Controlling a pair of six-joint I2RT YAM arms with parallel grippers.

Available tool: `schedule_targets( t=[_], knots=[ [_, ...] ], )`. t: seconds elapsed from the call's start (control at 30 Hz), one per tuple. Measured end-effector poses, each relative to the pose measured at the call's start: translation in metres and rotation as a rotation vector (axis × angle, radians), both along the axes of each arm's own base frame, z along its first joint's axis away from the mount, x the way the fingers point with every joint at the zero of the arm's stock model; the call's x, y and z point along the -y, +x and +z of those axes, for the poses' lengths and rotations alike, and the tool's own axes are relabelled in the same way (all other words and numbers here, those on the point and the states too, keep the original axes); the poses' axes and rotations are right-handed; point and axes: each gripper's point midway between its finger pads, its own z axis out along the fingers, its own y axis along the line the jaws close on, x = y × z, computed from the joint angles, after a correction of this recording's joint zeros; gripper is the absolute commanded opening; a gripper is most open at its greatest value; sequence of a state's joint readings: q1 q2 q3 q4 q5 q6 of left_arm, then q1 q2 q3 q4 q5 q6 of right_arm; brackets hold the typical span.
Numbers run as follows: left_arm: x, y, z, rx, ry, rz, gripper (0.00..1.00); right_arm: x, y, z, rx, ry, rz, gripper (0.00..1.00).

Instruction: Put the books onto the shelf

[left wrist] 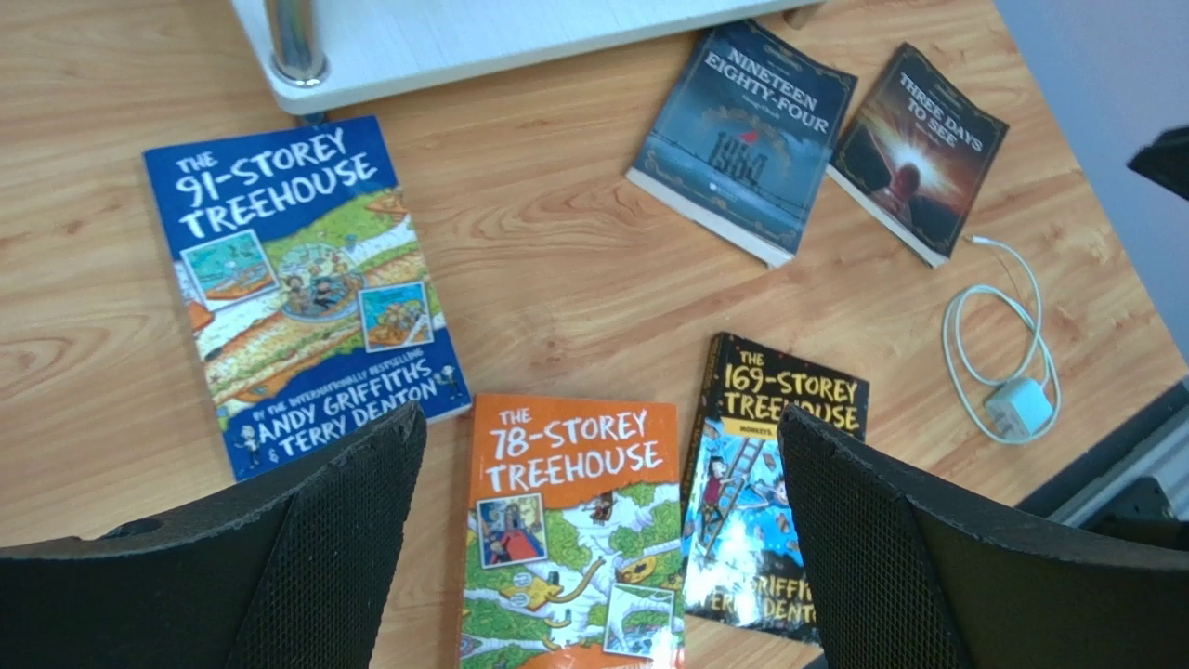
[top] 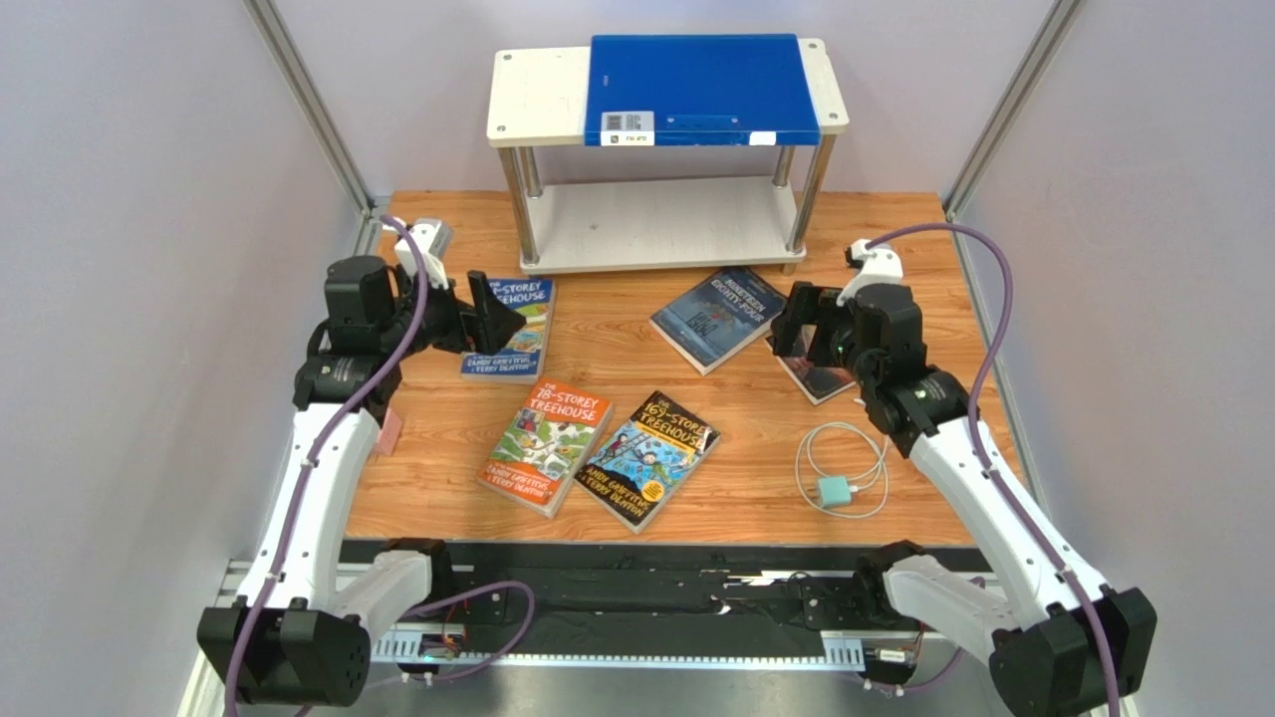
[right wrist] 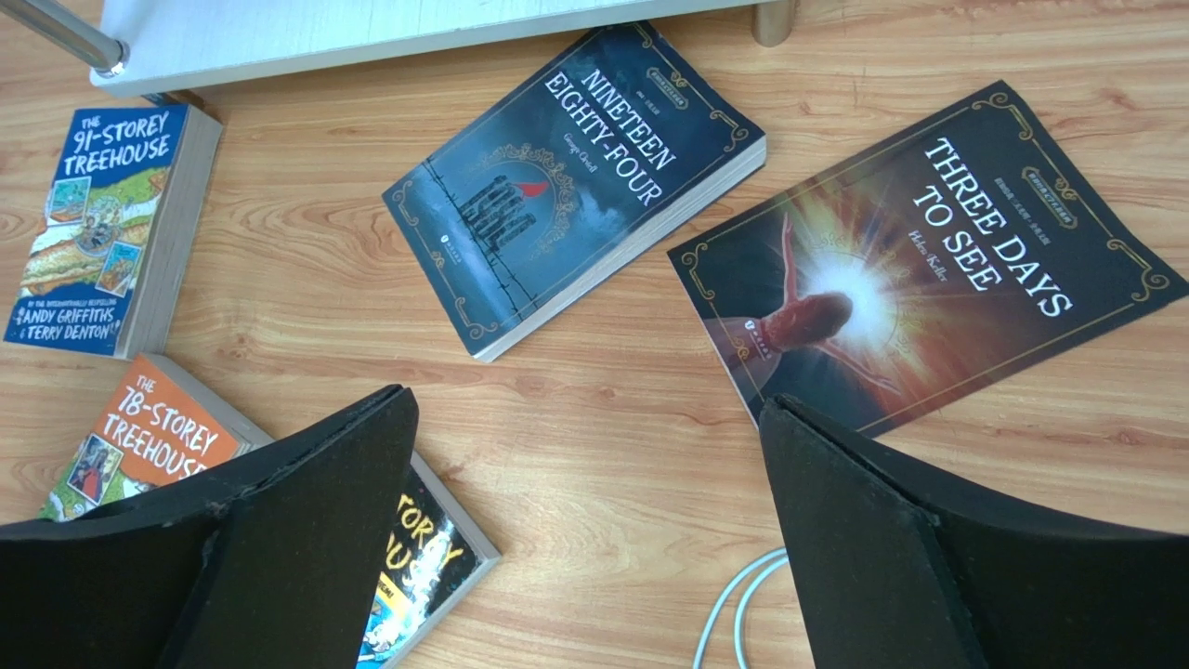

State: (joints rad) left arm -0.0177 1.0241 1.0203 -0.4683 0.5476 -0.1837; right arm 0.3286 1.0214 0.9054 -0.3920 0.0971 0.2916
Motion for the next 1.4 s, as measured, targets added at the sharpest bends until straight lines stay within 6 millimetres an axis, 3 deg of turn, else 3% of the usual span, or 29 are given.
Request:
schedule_targets(
  t=[0.07, 0.2, 0.4, 0.53, 0.77, 0.83, 0.9, 0.97, 1.07, 1.1, 1.23, 1.4],
  knots=[
    [-0.004, 0.0, 0.006, 0.019, 0.005, 0.026, 1.0, 0.002, -0.006, 0.004, 0.018, 0.01, -0.003, 1.0],
    [-0.012, 0.007, -0.001, -0.042, -0.043, 0.078, 1.0, 0.002, -0.009, 0.008, 0.041, 0.033, -0.007, 1.0],
    [-0.036, 0.017, 0.005, -0.047, -0.185, 0.129, 1.0, 0.0, -0.002, -0.018, -0.077, -0.007, -0.009, 0.99],
    [-0.038, 0.017, 0.006, -0.05, -0.195, 0.132, 1.0, -0.001, -0.005, -0.031, -0.139, -0.028, 0.002, 0.99],
    [-0.061, 0.02, -0.004, -0.092, -0.221, 0.273, 1.0, -0.015, -0.017, -0.034, -0.196, 0.024, 0.072, 0.89],
    [-0.068, 0.02, -0.01, -0.103, -0.242, 0.293, 1.0, -0.021, -0.023, -0.036, -0.222, 0.053, 0.096, 0.84],
    [-0.07, 0.019, -0.018, -0.132, -0.271, 0.295, 1.0, -0.028, -0.028, -0.039, -0.249, 0.094, 0.115, 0.69],
    [-0.069, 0.02, -0.021, -0.15, -0.292, 0.278, 1.0, -0.034, -0.035, -0.048, -0.279, 0.133, 0.127, 0.44],
    [-0.064, 0.023, -0.027, -0.176, -0.314, 0.246, 1.0, -0.04, -0.059, -0.08, -0.384, 0.194, 0.132, 0.23],
    [-0.064, 0.023, -0.03, -0.187, -0.317, 0.243, 1.0, -0.04, -0.069, -0.094, -0.429, 0.206, 0.126, 0.04],
    [-0.065, 0.022, -0.04, -0.216, -0.313, 0.255, 1.0, -0.042, -0.109, -0.136, -0.585, 0.203, 0.117, 0.0],
    [-0.067, 0.021, -0.046, -0.229, -0.308, 0.269, 1.0, -0.056, -0.135, -0.152, -0.67, 0.142, 0.15, 0.0]
  ],
)
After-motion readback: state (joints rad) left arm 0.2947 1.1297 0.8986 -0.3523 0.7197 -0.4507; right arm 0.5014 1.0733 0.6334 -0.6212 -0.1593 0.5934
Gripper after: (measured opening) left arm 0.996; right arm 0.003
